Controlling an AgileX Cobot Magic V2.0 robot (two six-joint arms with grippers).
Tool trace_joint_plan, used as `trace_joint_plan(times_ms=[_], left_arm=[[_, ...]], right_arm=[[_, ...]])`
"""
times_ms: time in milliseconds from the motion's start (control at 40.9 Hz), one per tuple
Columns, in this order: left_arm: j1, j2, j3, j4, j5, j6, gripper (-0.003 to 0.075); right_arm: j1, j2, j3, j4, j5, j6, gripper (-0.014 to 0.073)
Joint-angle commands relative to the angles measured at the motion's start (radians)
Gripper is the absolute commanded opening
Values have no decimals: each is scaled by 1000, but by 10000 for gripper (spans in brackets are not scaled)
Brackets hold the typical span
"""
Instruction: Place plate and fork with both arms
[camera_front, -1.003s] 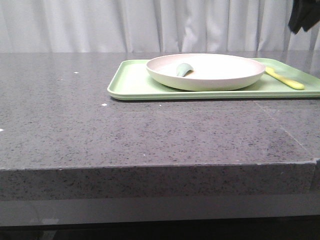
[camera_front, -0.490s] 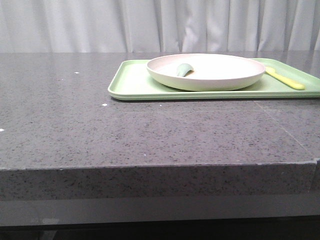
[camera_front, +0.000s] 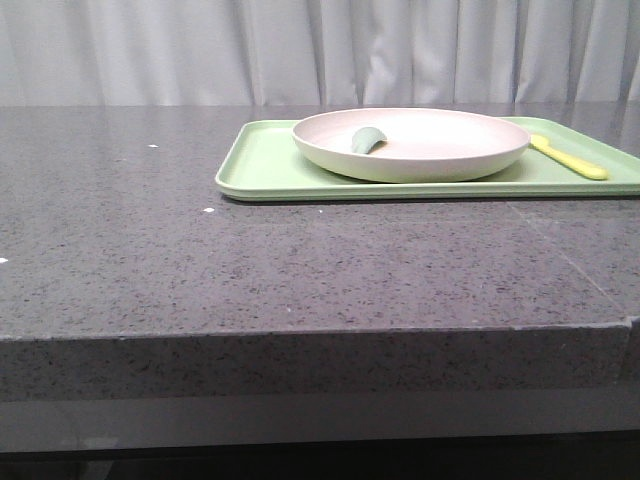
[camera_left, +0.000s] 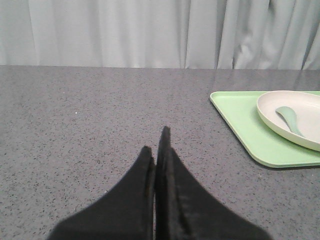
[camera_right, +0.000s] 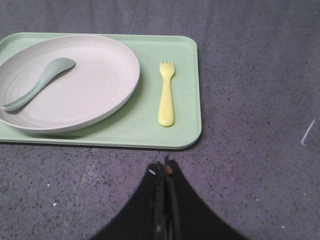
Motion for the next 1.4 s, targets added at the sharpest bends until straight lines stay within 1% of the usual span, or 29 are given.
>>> trace_joint_plan(times_ms=[0, 171, 318, 465, 1371], left_arm=[[0, 9, -26, -4, -84, -11, -18], [0, 9, -26, -4, -84, -11, -18], [0, 9, -26, -4, -84, -11, -18], [0, 9, -26, -4, -84, -11, -18], [0, 9, -26, -4, -84, -11, -18]], right_arm=[[-1, -115, 56, -9, -104, -11, -68], [-1, -297, 146, -9, -110, -11, -68], [-1, -374, 172, -9, -124, -11, -68], [-1, -382, 172, -9, -154, -11, -68], [-1, -382, 172, -9, -154, -11, -68]])
